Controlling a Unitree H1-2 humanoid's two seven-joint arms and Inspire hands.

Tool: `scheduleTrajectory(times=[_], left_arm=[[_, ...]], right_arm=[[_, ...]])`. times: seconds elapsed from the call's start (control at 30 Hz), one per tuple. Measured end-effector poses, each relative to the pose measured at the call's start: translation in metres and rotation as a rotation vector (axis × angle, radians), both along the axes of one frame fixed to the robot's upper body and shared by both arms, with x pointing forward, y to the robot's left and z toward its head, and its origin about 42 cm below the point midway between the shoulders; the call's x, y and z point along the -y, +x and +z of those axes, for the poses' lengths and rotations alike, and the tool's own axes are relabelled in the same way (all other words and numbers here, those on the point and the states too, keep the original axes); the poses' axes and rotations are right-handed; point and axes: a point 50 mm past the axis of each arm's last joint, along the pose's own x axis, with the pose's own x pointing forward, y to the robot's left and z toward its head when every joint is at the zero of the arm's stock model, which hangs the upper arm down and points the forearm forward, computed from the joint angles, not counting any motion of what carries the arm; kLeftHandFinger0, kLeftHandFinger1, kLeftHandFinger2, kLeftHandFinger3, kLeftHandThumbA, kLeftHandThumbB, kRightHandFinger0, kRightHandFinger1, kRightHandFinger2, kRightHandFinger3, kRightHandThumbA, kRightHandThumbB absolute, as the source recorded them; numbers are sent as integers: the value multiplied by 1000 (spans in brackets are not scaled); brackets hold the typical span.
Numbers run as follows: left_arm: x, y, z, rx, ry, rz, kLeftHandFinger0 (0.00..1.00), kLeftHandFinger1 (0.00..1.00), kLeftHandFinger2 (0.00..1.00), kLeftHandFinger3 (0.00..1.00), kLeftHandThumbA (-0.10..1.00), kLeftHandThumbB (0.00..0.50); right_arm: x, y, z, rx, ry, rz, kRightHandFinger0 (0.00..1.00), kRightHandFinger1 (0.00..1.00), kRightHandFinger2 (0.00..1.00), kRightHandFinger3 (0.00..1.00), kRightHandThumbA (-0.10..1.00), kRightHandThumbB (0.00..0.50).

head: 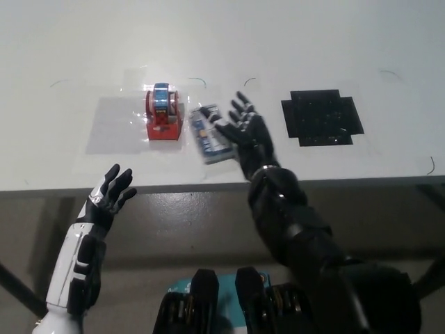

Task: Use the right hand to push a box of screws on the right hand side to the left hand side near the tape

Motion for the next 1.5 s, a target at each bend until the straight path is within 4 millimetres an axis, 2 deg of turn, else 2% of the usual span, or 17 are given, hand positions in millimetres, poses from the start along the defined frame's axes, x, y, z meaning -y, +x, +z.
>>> scheduleTrajectory(times=[0.07,0.13,0.27,0.5,0.67,0.73,0.77,0.83,0.9,1.0,1.03,1.07,1.17,1.33,1.43,1.47,1.5], left_arm=[[0,0,0,1,0,0,1000,1000,1000,1000,1000,31],[0,0,0,3,0,0,1000,1000,1000,1000,1000,41],[-1,0,1,7,4,-2,1000,1000,1000,1000,1000,35],[-1,1,2,14,4,-2,1000,1000,1000,1000,1000,46],[-1,1,3,15,-3,-7,1000,1000,1000,1000,1000,44],[-2,1,3,15,-5,-8,1000,1000,1000,1000,1000,47],[-2,1,3,15,-6,-8,1000,1000,1000,1000,1000,52],[-2,1,3,15,-6,-8,1000,1000,1000,1000,1000,50],[-2,1,3,14,-6,-7,1000,1000,1000,1000,1000,52],[-2,2,2,11,-6,-6,1000,1000,1000,1000,1000,61],[-2,2,2,10,-6,-5,1000,1000,1000,1000,1000,61],[-2,2,2,9,-6,-5,1000,1000,1000,1000,1000,54],[-2,2,1,4,-6,-4,1000,1000,1000,1000,1000,45],[-2,2,0,-4,-5,-2,1000,1000,1000,1000,1000,45],[-2,3,-1,-8,-5,-2,1000,1000,1000,1000,1000,50],[-2,3,-1,-10,-5,-2,1000,1000,1000,1000,1000,51],[-2,3,-1,-11,-5,-1,1000,1000,1000,1000,1000,39]], right_arm=[[-6,-2,0,-4,5,11,1000,1000,1000,1000,1000,302],[-11,-4,1,-10,17,16,1000,1000,1000,1000,1000,329],[-18,-6,1,-31,57,11,1000,1000,1000,1000,1000,331],[-17,-5,2,-43,79,0,1000,1000,1000,1000,1000,326],[-14,-3,3,-37,25,-21,1000,1000,1000,1000,1000,338],[-11,-2,4,-26,-12,-37,1000,1000,1000,1000,1000,306],[-7,0,5,-10,-38,-52,1000,1000,1000,1000,1000,287],[2,4,10,22,-68,-92,1000,1000,1000,1000,1000,307],[18,12,22,99,-104,-145,1000,1000,1000,1000,1000,260],[36,19,39,187,-112,-200,1000,1000,1000,1000,1000,254],[49,22,50,244,-111,-229,1000,1000,1000,1000,1000,252],[53,23,54,265,-113,-239,1000,1000,1000,1000,1000,273],[72,21,66,350,-110,-284,1000,1000,1000,1000,1000,275],[93,3,65,427,-91,-332,1000,1000,1000,1000,1000,235],[103,-11,59,452,-84,-354,1000,1000,1000,1000,1000,290],[108,-18,55,461,-81,-363,1000,1000,1000,1000,1000,293],[112,-24,50,461,-82,-371,1000,1000,1000,1000,1000,275]])
